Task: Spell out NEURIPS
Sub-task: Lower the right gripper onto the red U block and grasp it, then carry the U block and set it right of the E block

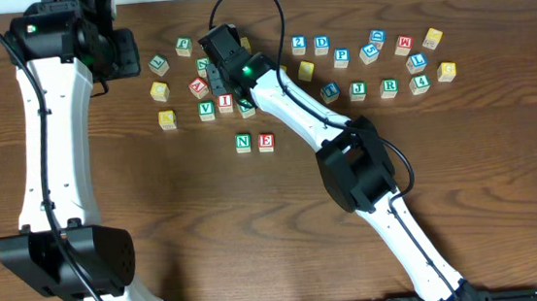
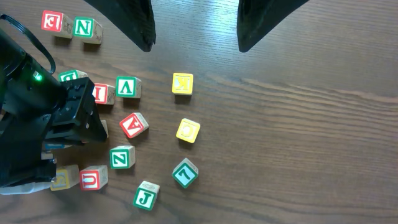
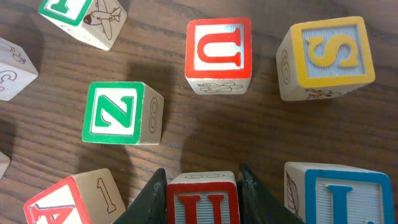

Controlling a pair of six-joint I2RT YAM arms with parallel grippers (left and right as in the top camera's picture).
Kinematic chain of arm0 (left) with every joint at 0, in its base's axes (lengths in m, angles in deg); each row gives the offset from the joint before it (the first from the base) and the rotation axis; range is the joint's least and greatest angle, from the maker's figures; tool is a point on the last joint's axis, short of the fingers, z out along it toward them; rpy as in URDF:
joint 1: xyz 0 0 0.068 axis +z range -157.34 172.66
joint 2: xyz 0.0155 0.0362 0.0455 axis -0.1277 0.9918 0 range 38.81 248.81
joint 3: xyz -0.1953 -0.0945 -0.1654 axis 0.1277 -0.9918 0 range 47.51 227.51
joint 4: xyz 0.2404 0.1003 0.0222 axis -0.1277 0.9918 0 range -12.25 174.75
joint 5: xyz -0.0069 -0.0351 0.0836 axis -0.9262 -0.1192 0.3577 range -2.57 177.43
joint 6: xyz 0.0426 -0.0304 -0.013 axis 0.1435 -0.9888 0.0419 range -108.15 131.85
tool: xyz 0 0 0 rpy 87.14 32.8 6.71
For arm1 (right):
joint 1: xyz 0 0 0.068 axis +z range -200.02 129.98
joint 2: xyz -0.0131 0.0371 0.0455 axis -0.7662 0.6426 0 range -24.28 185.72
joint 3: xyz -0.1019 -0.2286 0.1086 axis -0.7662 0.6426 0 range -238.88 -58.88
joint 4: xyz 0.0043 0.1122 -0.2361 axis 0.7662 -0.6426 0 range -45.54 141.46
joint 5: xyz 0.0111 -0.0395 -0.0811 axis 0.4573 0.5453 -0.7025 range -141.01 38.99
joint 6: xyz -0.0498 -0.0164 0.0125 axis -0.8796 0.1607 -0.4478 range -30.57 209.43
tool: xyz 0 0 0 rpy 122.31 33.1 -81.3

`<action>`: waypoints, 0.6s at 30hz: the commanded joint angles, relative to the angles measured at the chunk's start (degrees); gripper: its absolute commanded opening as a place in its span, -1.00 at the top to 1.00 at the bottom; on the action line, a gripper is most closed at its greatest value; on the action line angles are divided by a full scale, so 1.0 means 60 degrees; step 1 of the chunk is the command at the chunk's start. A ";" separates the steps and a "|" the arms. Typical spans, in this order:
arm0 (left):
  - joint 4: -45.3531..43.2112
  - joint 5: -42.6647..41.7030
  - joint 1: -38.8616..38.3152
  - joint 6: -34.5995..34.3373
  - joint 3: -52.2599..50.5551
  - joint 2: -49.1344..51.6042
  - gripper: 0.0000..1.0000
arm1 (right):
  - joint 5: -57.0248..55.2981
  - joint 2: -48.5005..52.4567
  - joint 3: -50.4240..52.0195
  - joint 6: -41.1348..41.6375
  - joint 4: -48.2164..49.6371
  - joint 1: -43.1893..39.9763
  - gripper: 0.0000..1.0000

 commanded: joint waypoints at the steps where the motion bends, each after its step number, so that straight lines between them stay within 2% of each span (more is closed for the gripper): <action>1: 0.0018 0.0084 -0.0029 -0.0036 0.0146 0.0000 0.15 | -0.0171 -0.0328 0.0051 0.0000 -0.0259 -0.0047 0.60; 8: 0.0018 0.0084 -0.0029 -0.0036 0.0146 0.0000 0.15 | -0.0146 -0.1982 0.0051 -0.0317 -0.1370 -0.0135 0.70; 12: 0.0018 0.0084 -0.0029 -0.0036 0.0146 0.0000 0.15 | -0.0138 -0.3395 0.0051 -0.0317 -0.2776 -0.0204 0.74; 18: 0.0018 0.0084 -0.0029 -0.0036 0.0146 0.0000 0.15 | -0.0186 -0.4597 0.0051 -0.0313 -0.5260 -0.0339 0.75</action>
